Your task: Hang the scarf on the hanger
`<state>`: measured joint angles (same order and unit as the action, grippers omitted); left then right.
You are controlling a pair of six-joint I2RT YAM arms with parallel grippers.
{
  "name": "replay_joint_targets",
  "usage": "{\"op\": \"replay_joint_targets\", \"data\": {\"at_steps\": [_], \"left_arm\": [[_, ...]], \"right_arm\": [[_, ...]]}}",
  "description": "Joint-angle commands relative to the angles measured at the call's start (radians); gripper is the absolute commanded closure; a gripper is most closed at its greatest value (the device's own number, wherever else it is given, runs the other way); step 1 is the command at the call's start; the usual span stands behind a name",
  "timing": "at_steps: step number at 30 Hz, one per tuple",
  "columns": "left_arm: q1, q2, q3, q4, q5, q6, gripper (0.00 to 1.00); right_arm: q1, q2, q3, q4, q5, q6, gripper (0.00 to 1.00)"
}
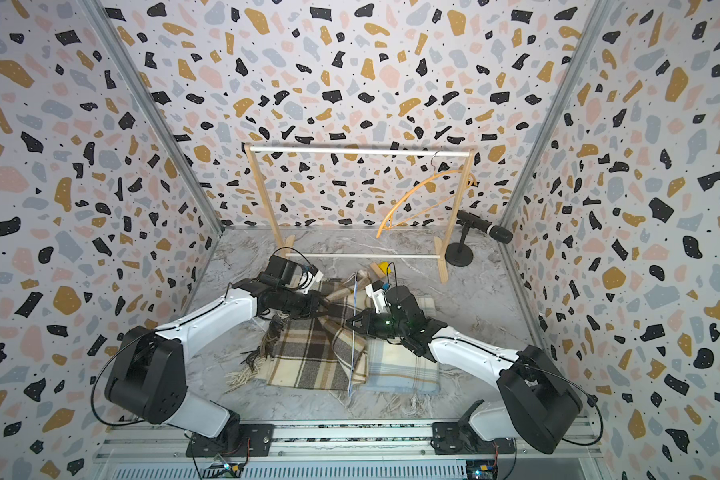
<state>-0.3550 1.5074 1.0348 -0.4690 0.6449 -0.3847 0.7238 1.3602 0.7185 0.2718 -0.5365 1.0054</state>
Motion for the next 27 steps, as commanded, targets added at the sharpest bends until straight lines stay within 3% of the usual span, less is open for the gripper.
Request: {"op": "replay_joint_targets", "data": {"at_steps": [1,12,27], "left_arm": [[0.056,-0.048,0.031,-0.150,-0.043,0.101,1.00],[0.239,-0.171,0.041,-0.308,-0.102,0.191,1.00],[0.325,-0.126,0.076,-0.360,-0.195,0.279,1.00]], "right_arm": [[-0.004,-0.018,0.066,-0.086,0.026,-0.020,1.00],[0.005,0.052,0.088,-0.223,0.165,-0.089,1.00],[0.012,0.056,0.051,-0.295,0.372,-0.071,1.00]]}}
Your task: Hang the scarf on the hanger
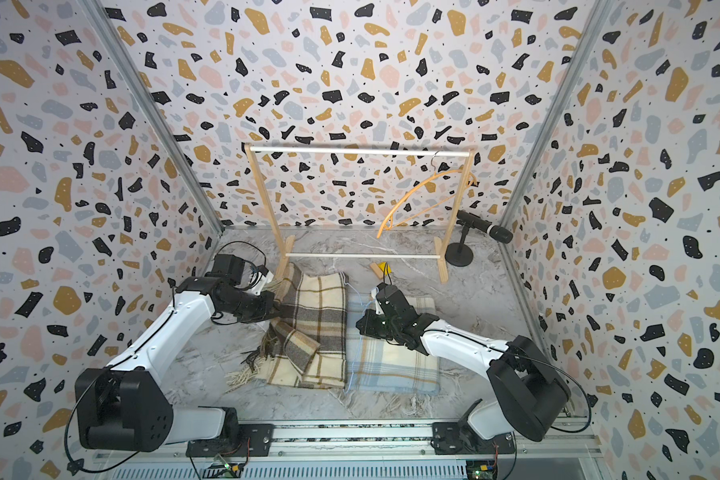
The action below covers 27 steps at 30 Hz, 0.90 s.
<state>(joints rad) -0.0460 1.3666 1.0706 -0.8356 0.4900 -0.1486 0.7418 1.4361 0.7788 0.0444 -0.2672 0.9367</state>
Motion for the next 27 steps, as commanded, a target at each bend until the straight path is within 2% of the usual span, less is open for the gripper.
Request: {"op": "replay_joint_targets", "data": {"at_steps": [1,6,16,23,27], "left_arm": [[0.021,0.034,0.048,0.008,-0.050,0.055,1.00],[0.036,0.127,0.107,-0.022,-0.093,0.101,1.00],[0.064,0.259,0.160,-0.016,-0.120,0.124,1.00],[0.082,0.331,0.157,-0.005,-0.127,0.119,1.00],[0.084,0.361,0.154,-0.006,-0.125,0.118,0.96]], "right_arm": [[-0.005,-0.030,-0.020,-0.049,0.107,0.017,1.00],[-0.005,-0.090,-0.049,0.017,0.107,0.057,1.00],[-0.005,-0.123,-0.052,0.118,0.002,0.120,1.00],[-0.005,-0.189,0.015,0.093,-0.033,0.142,1.00],[-0.005,-0.202,0.063,0.075,-0.068,0.151,1.00]]}}
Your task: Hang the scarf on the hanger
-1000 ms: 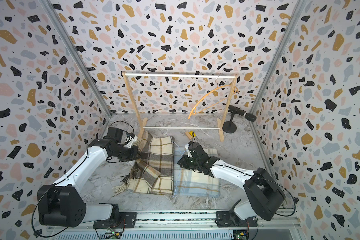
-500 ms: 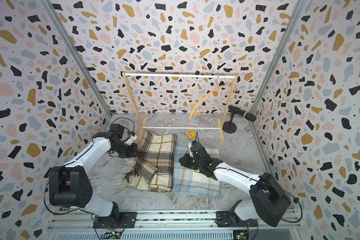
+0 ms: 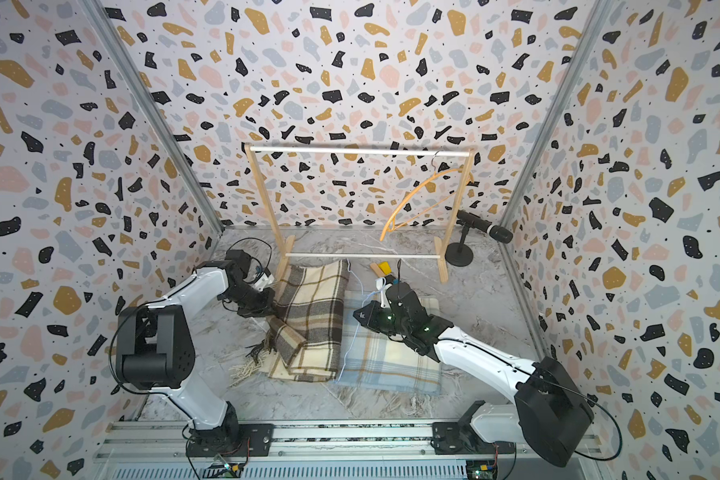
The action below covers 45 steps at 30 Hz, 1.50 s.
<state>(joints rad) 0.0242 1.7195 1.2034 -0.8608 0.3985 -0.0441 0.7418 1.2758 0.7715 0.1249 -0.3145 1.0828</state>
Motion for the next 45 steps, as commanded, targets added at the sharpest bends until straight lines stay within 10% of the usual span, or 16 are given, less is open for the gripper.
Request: {"op": "replay_joint_targets", "data": {"at_steps": [1,21,32,39,45], "left_arm": [[0.015,0.010,0.021,0.021,-0.037,0.012,0.95],[0.060,-0.118,0.060,0.012,-0.149,-0.012,0.67],[0.030,-0.535,0.089,0.124,0.242,-0.165,0.52],[-0.082,-0.805,-0.075,0.381,0.513,-0.441,0.36],[-0.363,-0.840,-0.110,0.508,0.395,-0.546,0.30]], "right_arm": [[-0.005,-0.044,0.081,-0.010,-0.030,0.006,1.00],[0.032,-0.009,0.404,-0.240,-0.050,-0.007,1.00],[0.036,0.076,0.710,-0.422,0.007,-0.085,1.00],[0.036,0.145,0.839,-0.450,0.009,-0.092,1.00],[0.036,0.164,0.875,-0.456,-0.002,-0.088,1.00]]}}
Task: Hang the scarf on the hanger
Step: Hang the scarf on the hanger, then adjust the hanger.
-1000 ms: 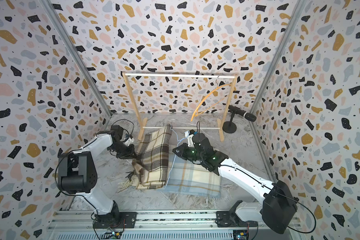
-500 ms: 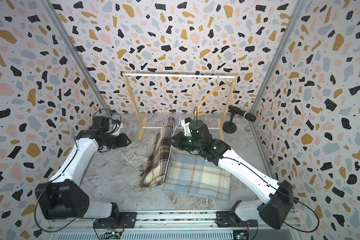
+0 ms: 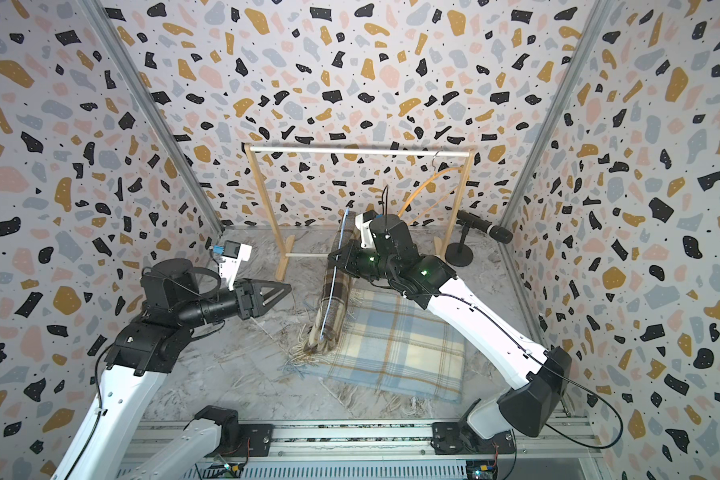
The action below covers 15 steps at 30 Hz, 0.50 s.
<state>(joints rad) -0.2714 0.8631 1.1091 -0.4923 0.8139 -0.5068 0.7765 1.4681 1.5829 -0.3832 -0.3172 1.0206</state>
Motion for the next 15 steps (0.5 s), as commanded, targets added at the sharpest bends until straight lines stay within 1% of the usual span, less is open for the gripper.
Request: {"op": "replay_joint_targets", "data": {"at_steps": [1,7,10,13,15], "left_arm": [[-0.103,0.033,-0.015,0.149,-0.048,-0.081,0.30],[-0.223,0.166,0.024,0.185,-0.109,-0.062,0.31],[-0.269,0.215,0.042,0.185,-0.139,-0.042,0.33],[-0.292,0.249,0.043,0.205,-0.146,-0.049,0.39],[-0.302,0.265,0.043,0.241,-0.118,-0.073,0.48]], "right_arm": [[0.001,-0.027,0.065,0.058,-0.005,-0.021,1.00],[0.001,-0.030,0.067,0.063,-0.021,-0.010,1.00],[0.001,-0.034,0.066,0.069,-0.023,-0.007,1.00],[0.001,-0.034,0.066,0.081,-0.029,-0.003,1.00],[0.001,-0.031,0.065,0.084,-0.028,-0.008,1.00]]}}
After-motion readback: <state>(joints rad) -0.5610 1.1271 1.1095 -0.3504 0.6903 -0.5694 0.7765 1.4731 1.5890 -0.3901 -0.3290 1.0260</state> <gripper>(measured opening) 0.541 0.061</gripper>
